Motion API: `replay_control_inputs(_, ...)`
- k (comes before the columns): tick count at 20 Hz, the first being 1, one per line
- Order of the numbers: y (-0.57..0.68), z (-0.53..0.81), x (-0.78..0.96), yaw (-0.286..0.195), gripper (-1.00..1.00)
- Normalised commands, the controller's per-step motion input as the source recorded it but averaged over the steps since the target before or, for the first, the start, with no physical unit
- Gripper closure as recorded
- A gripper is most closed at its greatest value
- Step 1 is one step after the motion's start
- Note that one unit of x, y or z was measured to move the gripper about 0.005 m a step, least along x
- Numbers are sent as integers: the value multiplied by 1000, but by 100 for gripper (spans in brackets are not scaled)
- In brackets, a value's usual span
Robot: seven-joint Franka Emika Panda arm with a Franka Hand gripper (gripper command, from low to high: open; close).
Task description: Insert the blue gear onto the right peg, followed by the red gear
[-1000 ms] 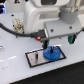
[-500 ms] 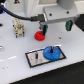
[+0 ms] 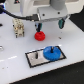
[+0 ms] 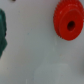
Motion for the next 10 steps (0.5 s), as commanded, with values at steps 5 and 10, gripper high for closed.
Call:
replay_control_inputs(5, -141, -118, -135, 0, -100)
replay_control_inputs(10, -447, -51, -3, 0, -100)
